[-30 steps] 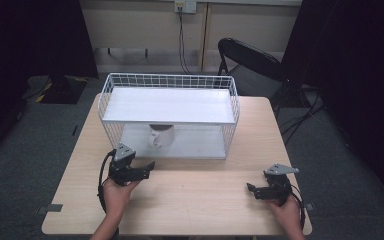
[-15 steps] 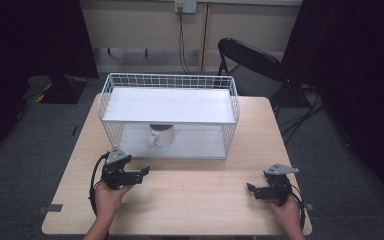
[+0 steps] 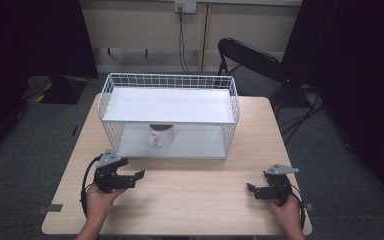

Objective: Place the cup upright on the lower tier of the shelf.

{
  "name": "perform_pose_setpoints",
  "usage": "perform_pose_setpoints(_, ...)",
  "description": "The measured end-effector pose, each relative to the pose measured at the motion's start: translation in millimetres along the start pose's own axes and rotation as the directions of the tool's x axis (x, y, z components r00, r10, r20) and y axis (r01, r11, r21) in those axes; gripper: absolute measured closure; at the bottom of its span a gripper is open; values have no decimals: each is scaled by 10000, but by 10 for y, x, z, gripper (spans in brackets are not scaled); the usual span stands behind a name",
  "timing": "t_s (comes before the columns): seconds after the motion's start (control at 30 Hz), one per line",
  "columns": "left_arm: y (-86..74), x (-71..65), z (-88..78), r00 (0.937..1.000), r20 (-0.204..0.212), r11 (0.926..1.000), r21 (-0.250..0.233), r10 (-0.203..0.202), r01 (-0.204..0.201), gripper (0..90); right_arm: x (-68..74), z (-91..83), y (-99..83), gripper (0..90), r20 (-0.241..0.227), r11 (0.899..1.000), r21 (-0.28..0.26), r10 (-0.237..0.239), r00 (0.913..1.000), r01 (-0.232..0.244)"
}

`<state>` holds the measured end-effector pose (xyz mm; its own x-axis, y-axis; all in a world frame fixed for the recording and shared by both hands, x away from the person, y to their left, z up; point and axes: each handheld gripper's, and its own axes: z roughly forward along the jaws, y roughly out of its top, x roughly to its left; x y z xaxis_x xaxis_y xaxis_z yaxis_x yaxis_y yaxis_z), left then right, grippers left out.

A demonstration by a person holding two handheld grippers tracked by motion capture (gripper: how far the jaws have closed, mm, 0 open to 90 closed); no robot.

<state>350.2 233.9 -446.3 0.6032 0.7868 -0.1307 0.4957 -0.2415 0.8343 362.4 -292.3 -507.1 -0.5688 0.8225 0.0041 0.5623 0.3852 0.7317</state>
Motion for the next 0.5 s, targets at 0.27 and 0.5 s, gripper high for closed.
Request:
perform_pose_setpoints(0.27, -42, 35, -49, 9997, 236, 10000, -7, 96, -96, 187, 0, 0, 0, 118, 2, 10000, -1, 4, 10000, -4)
perform_pose_setpoints(0.5, -106, 73, -100, 9991, 373, 9998, 40, 178, -179, 199, 0, 0, 0, 119, 3, 10000, 1, 1, 10000, -1)
